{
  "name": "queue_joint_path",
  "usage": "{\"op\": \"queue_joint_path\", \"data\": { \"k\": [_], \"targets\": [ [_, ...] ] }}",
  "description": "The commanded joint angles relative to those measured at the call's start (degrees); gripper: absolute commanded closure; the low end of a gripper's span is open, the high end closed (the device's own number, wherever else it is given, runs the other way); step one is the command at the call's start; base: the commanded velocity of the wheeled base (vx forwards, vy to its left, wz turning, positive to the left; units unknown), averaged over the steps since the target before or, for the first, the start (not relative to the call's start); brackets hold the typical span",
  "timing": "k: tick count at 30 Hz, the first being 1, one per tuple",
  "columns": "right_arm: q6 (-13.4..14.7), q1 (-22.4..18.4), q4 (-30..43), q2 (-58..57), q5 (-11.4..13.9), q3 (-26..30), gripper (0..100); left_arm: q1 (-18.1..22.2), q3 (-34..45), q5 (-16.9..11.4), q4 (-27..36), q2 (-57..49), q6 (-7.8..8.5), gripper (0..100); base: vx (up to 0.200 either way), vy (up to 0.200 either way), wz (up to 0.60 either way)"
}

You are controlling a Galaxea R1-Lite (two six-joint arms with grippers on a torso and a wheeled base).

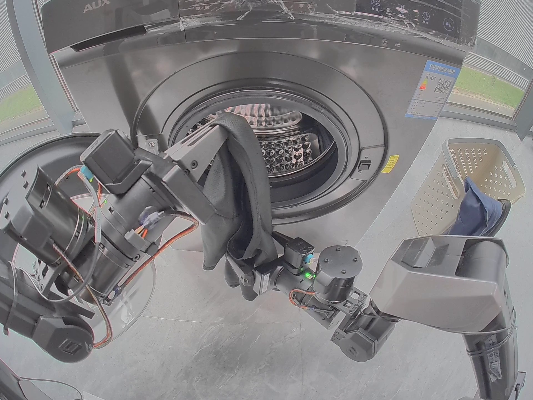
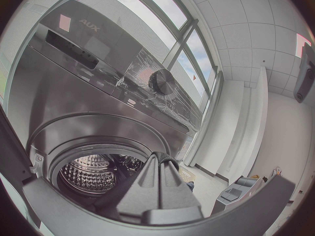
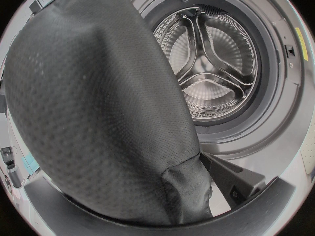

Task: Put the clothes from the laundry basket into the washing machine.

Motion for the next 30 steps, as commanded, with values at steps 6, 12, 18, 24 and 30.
{"op": "queue_joint_path", "data": {
  "k": [6, 12, 18, 24, 30],
  "targets": [
    [-0.5, -0.99, -0.04, 6.07, -0.53, -7.85, 100, 0.24, -0.02, 0.05, -0.01, 0.18, -0.04, 100, 0.0, 0.0, 0.0],
    [-0.32, -1.52, -0.04, 4.66, -0.79, -7.76, 100, 0.5, -0.02, 0.14, 0.17, 0.71, -0.13, 100, 0.0, 0.0, 0.0],
    [-0.14, -2.58, -0.13, 0.62, -1.14, -3.01, 100, 2.17, 0.07, 0.14, 0.25, 0.89, -0.13, 100, 0.0, 0.0, 0.0],
    [0.03, -4.07, -0.21, -8.61, -0.97, 6.74, 100, 9.03, 1.57, -0.21, 0.17, 4.58, 0.14, 100, 0.0, 0.0, 0.0],
    [-0.06, -6.0, -0.13, -15.73, -0.97, 10.7, 100, 12.28, 4.03, -0.57, -0.1, 9.59, 0.4, 100, 0.0, 0.0, 0.0]
  ]
}}
